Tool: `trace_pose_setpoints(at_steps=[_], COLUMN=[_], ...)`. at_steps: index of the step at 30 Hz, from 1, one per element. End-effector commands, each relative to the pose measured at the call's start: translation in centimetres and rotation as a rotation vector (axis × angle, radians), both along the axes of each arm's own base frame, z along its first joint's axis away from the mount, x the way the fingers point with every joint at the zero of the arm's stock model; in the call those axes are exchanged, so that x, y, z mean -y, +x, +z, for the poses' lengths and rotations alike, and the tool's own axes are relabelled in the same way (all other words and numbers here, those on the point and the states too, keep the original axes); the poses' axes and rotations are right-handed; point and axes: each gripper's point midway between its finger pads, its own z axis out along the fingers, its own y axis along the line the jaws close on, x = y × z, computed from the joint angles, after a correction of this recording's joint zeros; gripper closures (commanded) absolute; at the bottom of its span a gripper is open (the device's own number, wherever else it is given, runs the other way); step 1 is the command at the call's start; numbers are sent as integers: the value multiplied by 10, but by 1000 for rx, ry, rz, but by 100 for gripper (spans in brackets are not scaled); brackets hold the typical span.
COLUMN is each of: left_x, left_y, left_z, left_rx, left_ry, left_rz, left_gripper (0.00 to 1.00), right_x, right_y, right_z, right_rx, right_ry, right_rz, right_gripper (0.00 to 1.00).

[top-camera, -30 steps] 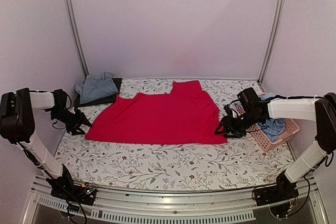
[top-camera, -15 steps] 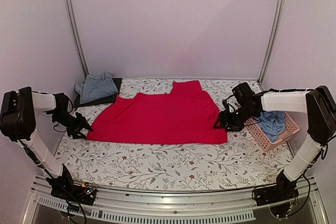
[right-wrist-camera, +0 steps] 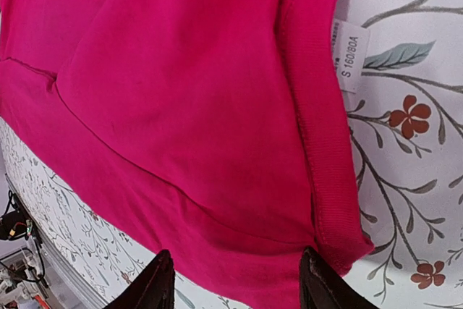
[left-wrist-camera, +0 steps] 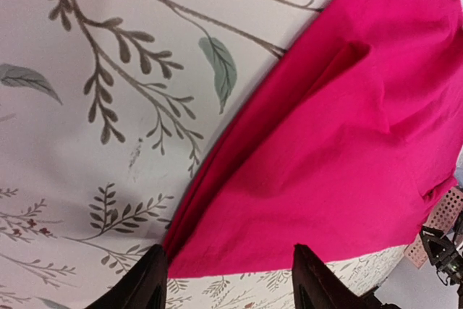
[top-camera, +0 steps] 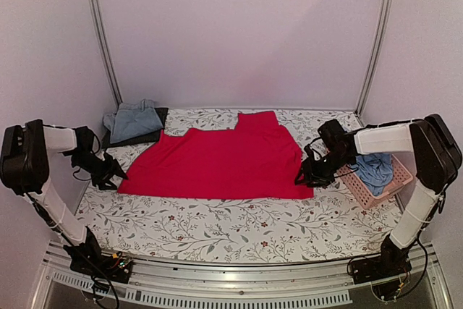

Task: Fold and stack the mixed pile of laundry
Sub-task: Adjust the 1/3-folded T-shirt at the center of the board.

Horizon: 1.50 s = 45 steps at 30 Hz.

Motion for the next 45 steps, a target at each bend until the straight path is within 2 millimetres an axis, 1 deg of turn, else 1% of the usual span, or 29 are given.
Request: trace_pose_setpoints(at_steps=[1,3,5,7,8,9,12,16,18,21,24,27,30,32,34,37,41,43,45], left_x=[0,-1,0,3,6,8,11,16,22,30,31,30,33,33,33,31,31,32,32], left_y=[1,0,-1,-2,-3,-3,-2,1,2,2,6,16,27,37,45,59,84,95,102], left_z=[7,9,10,9,8,8,9,12,12,9,11,13,13,15,17,20,27,27,26], left_rx=[13,17,20,19,15,20,29,57,64,55,63,75,80,94,101,121,174,185,187], left_ry=[-5,3,6,-8,-19,-23,-23,-30,-58,-66,-51,-22,-14,2,10,21,18,11,0], left_rz=[-16,-18,-20,-30,-43,-50,-70,-92,-106,-130,-146,-162,-182,-191,-198,-204,-224,-226,-226], left_gripper=[42,41,41,41,42,42,45,49,50,52,56,59,63,65,65,64,63,63,63], right_x=[-2,2,11,22,34,38,42,41,39,37,42,49,53,55,55,52,44,40,37], right_y=[-6,-13,-21,-32,-45,-50,-57,-59,-57,-48,-37,-33,-34,-36,-35,-28,-14,-6,-2], right_z=[-11,-15,-21,-30,-36,-38,-33,-27,-21,-1,21,29,22,11,4,2,7,10,9], right_rx=[-41,-58,-76,-108,-129,-137,-138,-133,-125,-77,-17,12,1,-21,-31,-24,-4,4,-5], right_ry=[11,-3,-23,-41,-60,-62,-47,-39,-21,-7,-13,-33,-59,-81,-87,-77,-52,-41,-33], right_rz=[22,20,7,-9,-24,-29,-35,-31,-29,-39,-70,-89,-87,-84,-79,-77,-74,-69,-59], right_gripper=[50,55,59,61,61,60,60,60,60,58,56,56,55,55,54,54,54,55,56])
